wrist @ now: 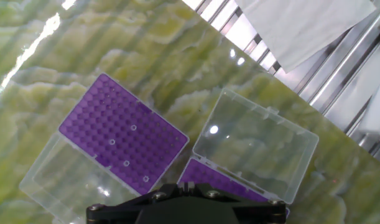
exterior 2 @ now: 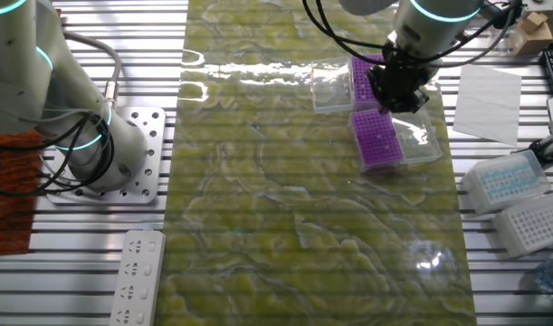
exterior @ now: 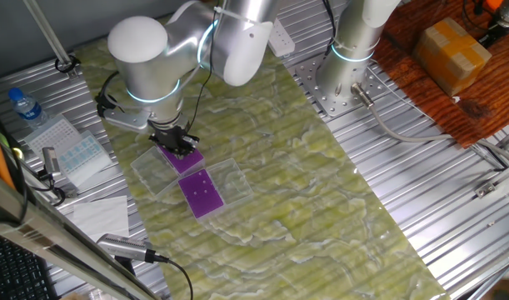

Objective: Transfer all small pipette tips from one holder to another

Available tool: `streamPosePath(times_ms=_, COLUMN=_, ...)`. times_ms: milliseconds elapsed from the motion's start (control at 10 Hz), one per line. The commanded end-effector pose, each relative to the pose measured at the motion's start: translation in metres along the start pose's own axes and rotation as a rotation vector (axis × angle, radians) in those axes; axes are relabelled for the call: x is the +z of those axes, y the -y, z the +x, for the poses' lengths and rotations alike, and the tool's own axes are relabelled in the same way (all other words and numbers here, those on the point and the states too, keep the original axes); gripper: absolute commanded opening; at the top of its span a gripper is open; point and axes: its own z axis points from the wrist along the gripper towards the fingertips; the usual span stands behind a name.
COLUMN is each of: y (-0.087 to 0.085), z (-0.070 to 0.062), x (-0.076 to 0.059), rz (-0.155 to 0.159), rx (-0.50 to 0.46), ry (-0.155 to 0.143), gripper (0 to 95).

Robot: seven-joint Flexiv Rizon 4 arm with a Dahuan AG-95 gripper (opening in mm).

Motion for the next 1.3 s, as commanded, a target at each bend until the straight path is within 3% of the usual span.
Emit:
streamPosePath(times_ms=100, y=0.017, z=0.014, x=0.018, rz=0.009, rx=-0.09, ry=-0.004, gripper=19.0)
streamPosePath(times_ms=300, y=0.02, z=0.02, x=0.022, rz=0.009, rx=-0.09, ry=0.0, gripper=19.0)
streamPosePath(times_ms=1300, y=0.024, z=0.026, x=0.03, rz=0.021, rx=-0.117, ry=0.008, gripper=19.0)
